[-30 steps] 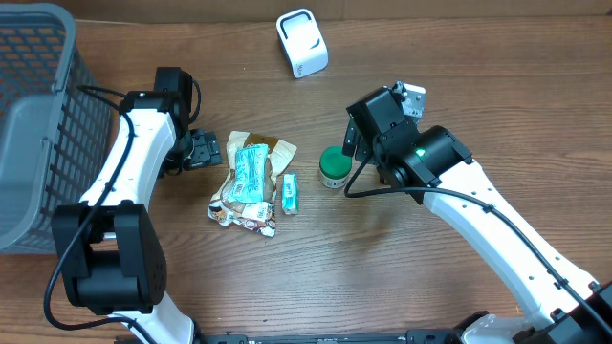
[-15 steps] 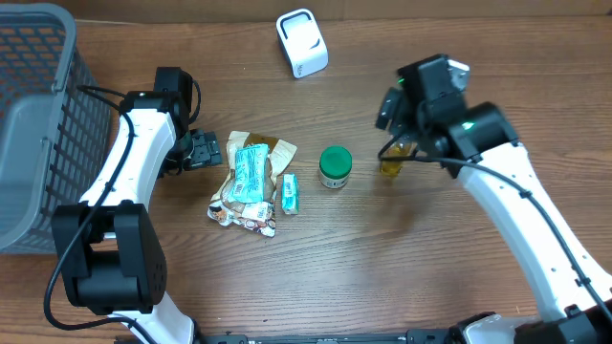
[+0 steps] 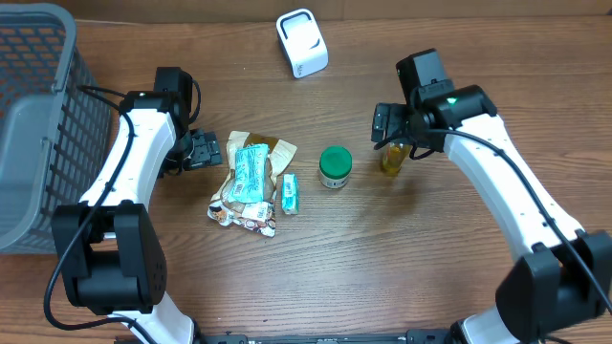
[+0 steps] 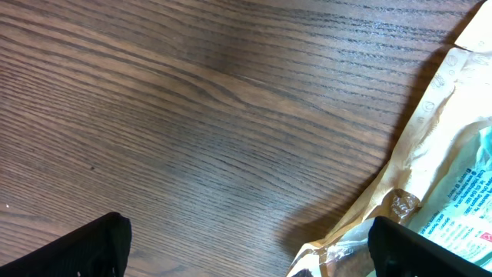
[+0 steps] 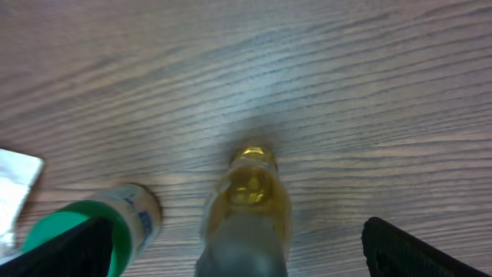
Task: Scan the item barcode
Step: 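Move the right gripper right onto the yellow-labelled bottle, then lower the right gripper around the bottle neck and close it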
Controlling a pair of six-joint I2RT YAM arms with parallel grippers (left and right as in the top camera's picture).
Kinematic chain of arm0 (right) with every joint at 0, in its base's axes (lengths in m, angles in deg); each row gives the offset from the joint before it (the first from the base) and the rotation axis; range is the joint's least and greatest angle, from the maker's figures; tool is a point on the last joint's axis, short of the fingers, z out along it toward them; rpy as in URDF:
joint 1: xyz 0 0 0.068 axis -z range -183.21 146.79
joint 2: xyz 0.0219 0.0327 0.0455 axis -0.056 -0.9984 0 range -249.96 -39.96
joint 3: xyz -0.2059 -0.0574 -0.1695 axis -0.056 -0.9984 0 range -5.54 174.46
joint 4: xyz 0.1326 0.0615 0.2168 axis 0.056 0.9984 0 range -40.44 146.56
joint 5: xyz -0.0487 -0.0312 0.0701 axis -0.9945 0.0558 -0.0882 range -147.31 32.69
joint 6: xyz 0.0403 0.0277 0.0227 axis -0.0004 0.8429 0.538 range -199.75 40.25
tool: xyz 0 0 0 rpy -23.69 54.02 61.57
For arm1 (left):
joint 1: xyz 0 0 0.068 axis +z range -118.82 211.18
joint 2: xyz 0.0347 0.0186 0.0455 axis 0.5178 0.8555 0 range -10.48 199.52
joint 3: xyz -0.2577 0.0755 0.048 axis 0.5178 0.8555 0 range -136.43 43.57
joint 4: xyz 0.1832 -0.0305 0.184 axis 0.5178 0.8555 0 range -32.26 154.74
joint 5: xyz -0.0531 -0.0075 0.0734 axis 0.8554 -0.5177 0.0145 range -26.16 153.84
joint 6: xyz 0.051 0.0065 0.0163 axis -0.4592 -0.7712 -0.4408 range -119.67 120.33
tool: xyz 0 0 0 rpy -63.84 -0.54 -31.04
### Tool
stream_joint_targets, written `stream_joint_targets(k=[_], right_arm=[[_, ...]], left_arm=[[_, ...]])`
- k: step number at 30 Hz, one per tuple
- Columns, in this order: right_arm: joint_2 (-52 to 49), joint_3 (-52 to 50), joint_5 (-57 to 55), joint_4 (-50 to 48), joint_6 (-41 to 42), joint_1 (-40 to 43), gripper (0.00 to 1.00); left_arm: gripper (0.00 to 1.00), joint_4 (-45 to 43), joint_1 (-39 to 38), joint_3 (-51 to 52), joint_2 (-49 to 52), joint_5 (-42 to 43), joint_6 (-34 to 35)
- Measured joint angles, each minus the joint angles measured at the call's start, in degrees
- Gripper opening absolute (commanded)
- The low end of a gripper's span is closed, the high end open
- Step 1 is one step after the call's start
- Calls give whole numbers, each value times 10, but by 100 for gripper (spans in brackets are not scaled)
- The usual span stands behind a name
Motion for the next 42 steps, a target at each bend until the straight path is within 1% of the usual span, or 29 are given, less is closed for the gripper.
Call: stream_joint_targets(k=[9,21,22,24,28,32,33,35,42], right_arm=[[-45,0,-15,4,-13,0,100],[-50,0,-15,-6,-15,0,100],[-50,0,-15,-7,-15,0,97],[-50,0,-14,-8,-15,0,90],[-50,0,-15,-7,-16,0,83],[-50,0,-16,-1,-16,0,81],[-50,0,-16,-1,-16,0,78],[-50,0,-17,1,-16,0,76],[-50,0,-19,11,-16,0,73]], left_arm=[[99,0,0,0,0,0,0],[100,0,0,0,0,0,0],[100,0,0,0,0,0,0],[100,0,0,0,0,0,0],[100,0,0,0,0,0,0],[100,0,0,0,0,0,0],[99,0,0,0,0,0,0],[100,0,0,0,0,0,0],[99,0,0,0,0,0,0]])
